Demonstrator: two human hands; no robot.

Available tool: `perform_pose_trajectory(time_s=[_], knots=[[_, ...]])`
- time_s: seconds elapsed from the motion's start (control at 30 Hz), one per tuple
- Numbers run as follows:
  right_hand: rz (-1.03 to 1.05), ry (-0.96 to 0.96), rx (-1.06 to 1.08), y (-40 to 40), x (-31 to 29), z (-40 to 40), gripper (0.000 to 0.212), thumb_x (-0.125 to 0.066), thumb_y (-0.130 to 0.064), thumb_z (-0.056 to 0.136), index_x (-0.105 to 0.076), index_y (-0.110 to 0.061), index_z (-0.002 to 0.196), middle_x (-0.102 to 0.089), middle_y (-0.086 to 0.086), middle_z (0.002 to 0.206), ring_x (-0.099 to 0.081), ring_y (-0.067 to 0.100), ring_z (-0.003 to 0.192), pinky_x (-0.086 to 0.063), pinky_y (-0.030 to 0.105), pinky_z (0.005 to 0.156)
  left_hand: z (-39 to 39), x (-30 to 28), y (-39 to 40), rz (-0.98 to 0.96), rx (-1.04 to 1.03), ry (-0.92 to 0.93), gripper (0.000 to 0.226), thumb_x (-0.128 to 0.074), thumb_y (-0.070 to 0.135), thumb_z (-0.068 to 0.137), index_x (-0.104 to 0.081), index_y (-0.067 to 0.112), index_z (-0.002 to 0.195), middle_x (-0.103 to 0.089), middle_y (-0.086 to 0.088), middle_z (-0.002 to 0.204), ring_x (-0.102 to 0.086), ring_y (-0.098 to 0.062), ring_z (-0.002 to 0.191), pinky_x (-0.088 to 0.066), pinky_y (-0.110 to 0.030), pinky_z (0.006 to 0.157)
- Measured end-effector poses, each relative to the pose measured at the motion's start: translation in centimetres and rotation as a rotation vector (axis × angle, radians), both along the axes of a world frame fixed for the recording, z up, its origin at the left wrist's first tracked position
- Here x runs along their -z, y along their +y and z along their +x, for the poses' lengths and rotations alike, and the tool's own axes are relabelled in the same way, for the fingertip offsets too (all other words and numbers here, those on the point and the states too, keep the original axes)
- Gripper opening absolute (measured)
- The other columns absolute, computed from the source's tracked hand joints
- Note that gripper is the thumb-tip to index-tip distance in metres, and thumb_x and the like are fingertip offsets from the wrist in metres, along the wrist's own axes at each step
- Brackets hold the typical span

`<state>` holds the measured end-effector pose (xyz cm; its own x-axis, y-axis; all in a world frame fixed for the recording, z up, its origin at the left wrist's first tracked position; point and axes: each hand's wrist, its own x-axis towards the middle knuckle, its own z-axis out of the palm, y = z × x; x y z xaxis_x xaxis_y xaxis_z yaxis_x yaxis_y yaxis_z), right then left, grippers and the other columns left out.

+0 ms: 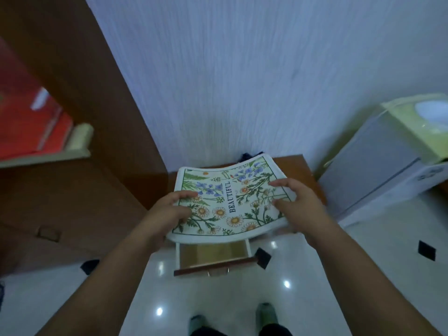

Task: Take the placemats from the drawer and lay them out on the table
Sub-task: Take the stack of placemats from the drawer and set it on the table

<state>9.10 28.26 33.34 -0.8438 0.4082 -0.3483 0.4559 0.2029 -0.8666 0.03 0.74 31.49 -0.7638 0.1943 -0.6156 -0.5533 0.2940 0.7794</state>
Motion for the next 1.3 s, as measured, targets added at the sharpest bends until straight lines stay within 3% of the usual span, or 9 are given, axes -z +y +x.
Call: perform_pose_trajectory(time_s=[0.1, 0.17, 0.3, 0.4, 0.47, 0.63, 0.93, 1.17, 1.3], knots=[[0.083, 0.129, -0.017, 0.7, -7.3, 0.2, 0.032, -0.066, -0.007, 0.091, -0.067, -0.033, 0.11, -0.065, -0.017, 0.095, -0.068, -0.004, 0.063, -0.059, 0.023, 0.058, 0.1, -7.8, 0.8, 0.006, 0.0, 0.19, 0.043, -0.052, -0.009, 0.087, -0.079, 0.021, 0.102, -0.076, -0.012, 0.109, -0.078, -0.025, 0.084, -0.064, -0.036, 0.069], [0.107, 0.215, -0.039, 1.3, -11.5, 0.8, 0.03, -0.067, -0.012, 0.091, -0.067, -0.037, 0.108, -0.067, -0.016, 0.095, -0.071, 0.0, 0.067, -0.062, 0.03, 0.063, 0.9, -12.8, 1.0, 0.056, -0.02, 0.335, 0.033, -0.052, -0.005, 0.094, -0.078, 0.014, 0.103, -0.077, -0.005, 0.104, -0.078, -0.02, 0.08, -0.06, -0.026, 0.058], [0.047, 0.397, -0.13, 2.9, -17.9, 2.9, 0.029, -0.07, -0.022, 0.092, -0.067, -0.042, 0.113, -0.072, -0.007, 0.109, -0.073, 0.006, 0.078, -0.061, 0.034, 0.066, 2.5, -19.7, 0.1, 0.197, -0.094, 0.617, 0.03, -0.061, 0.002, 0.096, -0.074, 0.025, 0.109, -0.077, 0.006, 0.108, -0.078, -0.017, 0.087, -0.061, -0.028, 0.062], [-0.264, 0.31, -0.246, 4.5, -20.4, 2.5, 0.036, -0.071, -0.018, 0.089, -0.066, -0.033, 0.122, -0.072, 0.003, 0.119, -0.072, 0.027, 0.102, -0.056, 0.048, 0.088, 1.8, -22.1, -0.4, 0.387, 0.029, 0.457, 0.053, -0.069, 0.008, 0.088, -0.066, 0.042, 0.128, -0.075, 0.002, 0.119, -0.075, -0.029, 0.101, -0.061, -0.046, 0.082], [-0.304, 0.225, -0.22, 4.7, -20.5, 1.2, 0.038, -0.073, -0.016, 0.088, -0.066, -0.029, 0.123, -0.072, 0.014, 0.118, -0.072, 0.037, 0.1, -0.055, 0.056, 0.089, 1.2, -22.4, 0.3, 0.283, 0.132, 0.397, 0.052, -0.07, 0.005, 0.088, -0.069, 0.039, 0.128, -0.072, -0.006, 0.125, -0.075, -0.031, 0.101, -0.061, -0.047, 0.084], [0.307, 0.206, -0.202, 3.8, -17.5, -1.5, 0.045, -0.077, -0.037, 0.083, -0.062, -0.046, 0.125, -0.066, -0.006, 0.125, -0.069, 0.015, 0.101, -0.058, 0.039, 0.09, 0.9, -20.4, 2.3, 0.022, 0.152, 0.512, 0.051, -0.063, 0.001, 0.096, -0.068, 0.039, 0.128, -0.07, -0.003, 0.123, -0.077, -0.019, 0.093, -0.064, -0.04, 0.08], [0.432, 0.339, -0.17, 4.8, -17.1, -1.4, 0.048, -0.072, -0.037, 0.087, -0.051, -0.048, 0.129, -0.06, -0.016, 0.113, -0.067, 0.007, 0.089, -0.055, 0.024, 0.069, 2.3, -18.3, 2.9, -0.081, 0.064, 0.774, 0.05, -0.074, 0.03, 0.092, -0.058, 0.058, 0.129, -0.061, 0.014, 0.136, -0.066, -0.013, 0.117, -0.06, -0.042, 0.092], [0.46, 0.426, -0.359, 5.2, -18.3, -3.2, 0.047, -0.069, -0.039, 0.089, -0.05, -0.047, 0.131, -0.06, -0.01, 0.126, -0.062, 0.011, 0.104, -0.054, 0.033, 0.088, 5.8, -18.8, 2.8, -0.184, -0.137, 0.84, 0.05, -0.071, 0.03, 0.094, -0.057, 0.051, 0.136, -0.053, 0.026, 0.129, -0.061, -0.011, 0.12, -0.06, -0.041, 0.092], [0.473, 0.484, -0.499, 3.5, -18.1, -4.1, 0.046, -0.066, -0.041, 0.09, -0.05, -0.045, 0.134, -0.055, -0.01, 0.132, -0.055, 0.01, 0.112, -0.047, 0.032, 0.093, 10.1, -18.9, 1.8, -0.297, -0.313, 0.869, 0.049, -0.071, 0.03, 0.094, -0.058, 0.049, 0.137, -0.05, 0.034, 0.12, -0.059, -0.003, 0.116, -0.058, -0.022, 0.085]])
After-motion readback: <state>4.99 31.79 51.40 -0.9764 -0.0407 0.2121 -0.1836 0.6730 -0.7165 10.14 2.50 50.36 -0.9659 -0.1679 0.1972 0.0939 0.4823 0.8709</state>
